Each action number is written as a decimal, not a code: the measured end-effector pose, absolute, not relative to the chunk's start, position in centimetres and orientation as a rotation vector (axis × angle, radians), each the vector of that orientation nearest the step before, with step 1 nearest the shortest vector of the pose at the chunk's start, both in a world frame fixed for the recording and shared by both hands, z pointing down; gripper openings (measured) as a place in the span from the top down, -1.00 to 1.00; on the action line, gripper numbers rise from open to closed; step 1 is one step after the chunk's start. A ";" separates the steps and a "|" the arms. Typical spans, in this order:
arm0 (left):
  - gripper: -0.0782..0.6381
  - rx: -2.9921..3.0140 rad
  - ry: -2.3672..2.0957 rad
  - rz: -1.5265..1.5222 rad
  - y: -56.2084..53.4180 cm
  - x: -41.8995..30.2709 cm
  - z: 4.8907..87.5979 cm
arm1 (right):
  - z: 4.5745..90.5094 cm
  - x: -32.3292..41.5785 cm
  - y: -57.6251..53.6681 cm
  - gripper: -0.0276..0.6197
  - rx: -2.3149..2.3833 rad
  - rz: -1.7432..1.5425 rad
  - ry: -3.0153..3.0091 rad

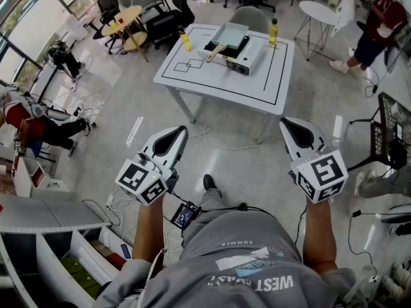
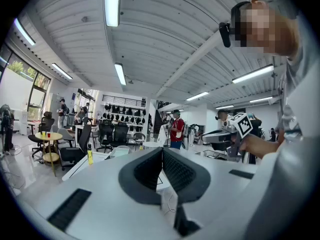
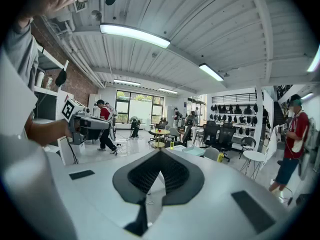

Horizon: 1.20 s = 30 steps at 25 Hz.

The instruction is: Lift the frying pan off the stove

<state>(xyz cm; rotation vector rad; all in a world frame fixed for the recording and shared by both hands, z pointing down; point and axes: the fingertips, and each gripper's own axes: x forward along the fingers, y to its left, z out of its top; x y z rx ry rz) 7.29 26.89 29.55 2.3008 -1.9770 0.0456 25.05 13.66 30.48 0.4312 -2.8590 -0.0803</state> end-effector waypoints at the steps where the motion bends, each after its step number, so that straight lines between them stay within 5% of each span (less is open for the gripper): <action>1: 0.79 2.299 -1.979 0.045 26.9 7.2 29.6 | 30.5 25.0 13.7 0.89 0.430 -0.081 -2.859; 30: 0.78 2.378 -1.806 0.021 18.6 -5.5 30.8 | 30.9 13.4 6.9 0.88 0.628 0.058 -2.850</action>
